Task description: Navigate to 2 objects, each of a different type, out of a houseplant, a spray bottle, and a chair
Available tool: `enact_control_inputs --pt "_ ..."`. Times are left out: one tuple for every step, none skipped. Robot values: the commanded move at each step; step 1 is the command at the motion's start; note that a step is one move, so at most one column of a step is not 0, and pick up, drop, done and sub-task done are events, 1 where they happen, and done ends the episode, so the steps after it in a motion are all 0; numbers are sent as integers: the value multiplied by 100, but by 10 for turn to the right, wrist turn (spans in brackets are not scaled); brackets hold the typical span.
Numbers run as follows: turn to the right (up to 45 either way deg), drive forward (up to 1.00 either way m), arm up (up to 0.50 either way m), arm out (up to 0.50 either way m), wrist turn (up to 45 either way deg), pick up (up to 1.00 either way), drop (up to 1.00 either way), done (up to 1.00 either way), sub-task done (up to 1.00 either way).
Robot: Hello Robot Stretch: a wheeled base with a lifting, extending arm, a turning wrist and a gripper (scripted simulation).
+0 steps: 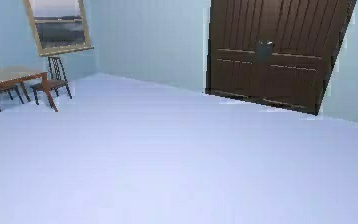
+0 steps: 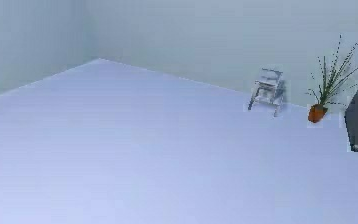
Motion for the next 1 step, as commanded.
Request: enact_control_inputs --pt "450 0 0 0 0 0 0 0 0"
